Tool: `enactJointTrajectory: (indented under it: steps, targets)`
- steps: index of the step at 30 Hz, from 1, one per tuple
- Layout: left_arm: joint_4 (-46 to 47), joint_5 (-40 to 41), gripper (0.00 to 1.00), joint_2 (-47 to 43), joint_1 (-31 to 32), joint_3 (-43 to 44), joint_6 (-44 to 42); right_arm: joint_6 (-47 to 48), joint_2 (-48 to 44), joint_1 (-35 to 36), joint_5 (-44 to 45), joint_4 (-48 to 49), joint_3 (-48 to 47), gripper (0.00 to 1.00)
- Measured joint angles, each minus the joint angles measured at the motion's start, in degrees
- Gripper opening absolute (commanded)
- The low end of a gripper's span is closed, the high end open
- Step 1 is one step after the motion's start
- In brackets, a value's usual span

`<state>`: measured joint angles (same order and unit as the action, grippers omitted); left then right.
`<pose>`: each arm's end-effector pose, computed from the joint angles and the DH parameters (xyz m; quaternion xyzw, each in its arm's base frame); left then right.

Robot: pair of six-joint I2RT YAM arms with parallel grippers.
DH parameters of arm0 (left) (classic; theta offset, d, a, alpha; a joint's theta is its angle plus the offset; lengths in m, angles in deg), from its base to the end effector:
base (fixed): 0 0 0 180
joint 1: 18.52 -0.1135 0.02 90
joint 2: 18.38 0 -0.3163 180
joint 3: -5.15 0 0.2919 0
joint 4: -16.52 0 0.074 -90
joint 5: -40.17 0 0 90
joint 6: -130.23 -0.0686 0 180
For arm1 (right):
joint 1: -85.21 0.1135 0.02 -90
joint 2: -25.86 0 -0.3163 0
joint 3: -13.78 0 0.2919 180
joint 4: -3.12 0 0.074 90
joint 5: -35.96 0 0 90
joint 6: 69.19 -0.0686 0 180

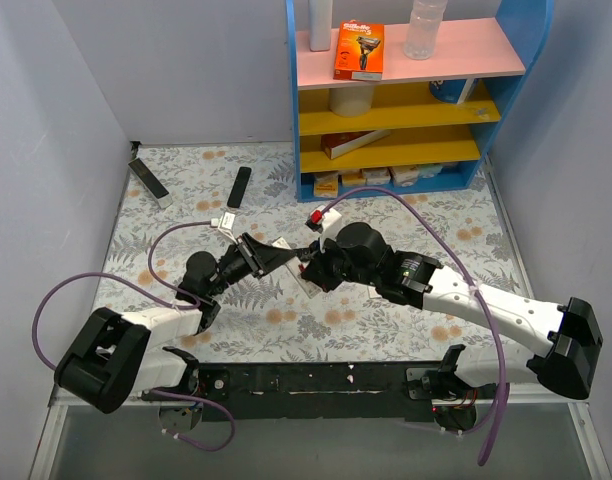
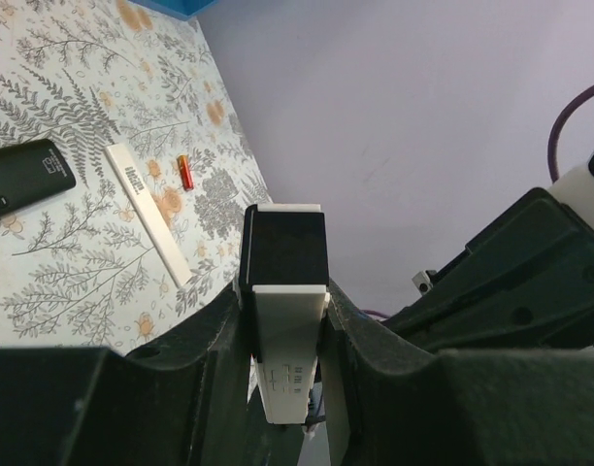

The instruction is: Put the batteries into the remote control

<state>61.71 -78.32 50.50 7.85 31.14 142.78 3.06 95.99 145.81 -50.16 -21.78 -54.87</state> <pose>0.2131 -0.1422 0.2153 -0.2746 0.6379 -0.7042 0.1475 0.1670 0.2869 0.3401 -0.2936 0.7971 0.3105 0.4266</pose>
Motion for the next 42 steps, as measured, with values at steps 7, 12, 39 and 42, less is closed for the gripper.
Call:
enactJointTrajectory:
  steps: [7,12,39,42]
  targets:
    - [5.88,1.25,0.00,2.58,0.02,0.63,4.09,0.70,-1.42,0.00,-1.27,0.96,0.00,0.01]
    - [6.47,1.31,0.00,2.54,0.07,0.96,4.68,1.33,-2.60,0.00,-0.83,1.27,0.33,0.01]
    - [8.02,0.94,0.00,2.60,0.11,1.25,5.22,1.55,-1.92,0.00,-0.22,1.62,1.81,0.17]
    - [8.15,0.61,0.00,3.04,0.11,1.27,5.03,1.75,-1.03,0.00,-0.24,0.11,0.72,0.19]
